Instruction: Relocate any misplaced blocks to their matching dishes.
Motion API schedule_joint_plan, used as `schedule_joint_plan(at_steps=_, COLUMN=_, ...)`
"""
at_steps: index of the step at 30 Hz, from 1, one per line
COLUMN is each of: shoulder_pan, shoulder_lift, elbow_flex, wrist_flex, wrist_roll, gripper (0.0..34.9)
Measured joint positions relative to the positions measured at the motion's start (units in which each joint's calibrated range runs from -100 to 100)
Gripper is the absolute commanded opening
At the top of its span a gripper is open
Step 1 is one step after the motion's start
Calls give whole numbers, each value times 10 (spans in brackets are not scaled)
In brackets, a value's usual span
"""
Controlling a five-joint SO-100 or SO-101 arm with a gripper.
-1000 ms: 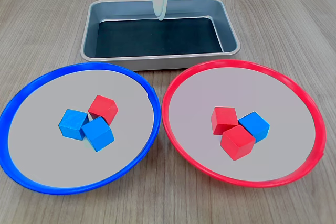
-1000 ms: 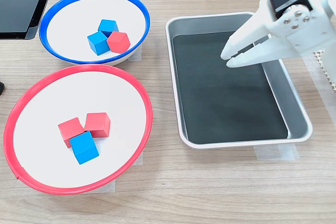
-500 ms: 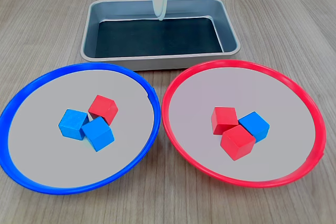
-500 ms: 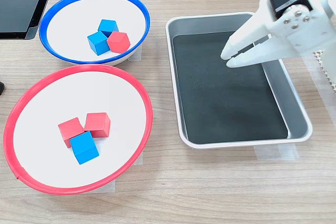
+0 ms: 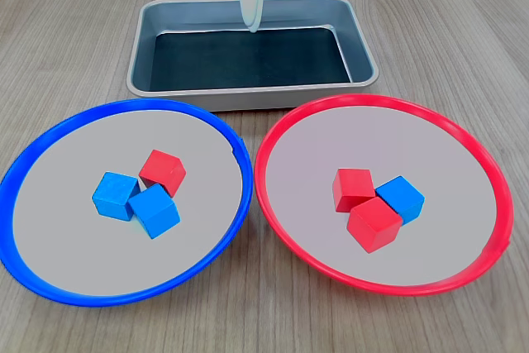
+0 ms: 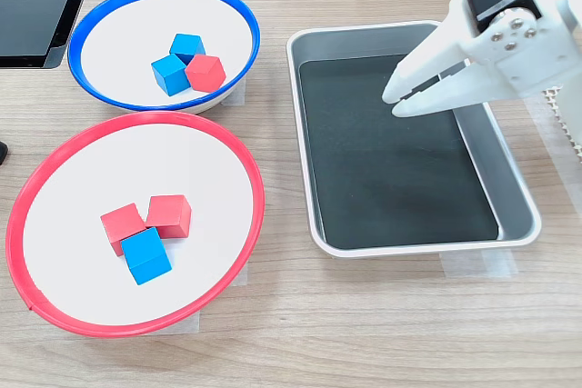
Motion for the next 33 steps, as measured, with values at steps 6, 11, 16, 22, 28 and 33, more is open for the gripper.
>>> schedule_joint_plan(at_steps=6, shoulder_pan=0, shoulder_lift=0, elbow_flex=0, wrist_flex=0, wrist_roll=0, gripper=4)
schedule_joint_plan(at_steps=11, shoulder_pan=0, shoulder_lift=0, elbow_flex=0, wrist_flex=0, wrist_roll=0, gripper=4)
schedule_joint_plan(at_steps=16, shoulder_pan=0, shoulder_lift=0, elbow_flex=0, wrist_flex=0, wrist_roll=0, gripper=4)
schedule_joint_plan(at_steps=22, shoulder_pan=0, shoulder_lift=0, elbow_flex=0, wrist_flex=1, wrist_roll=4, gripper=5)
schedule_joint_plan(at_steps=28, shoulder_pan=0, shoulder_lift=38, elbow_flex=-26, wrist_flex=29, wrist_roll=12, gripper=4)
schedule_joint_plan(at_steps=33, shoulder_pan=-10, shoulder_lift=161, elbow_flex=-147, wrist_flex=31, wrist_roll=29, gripper=4)
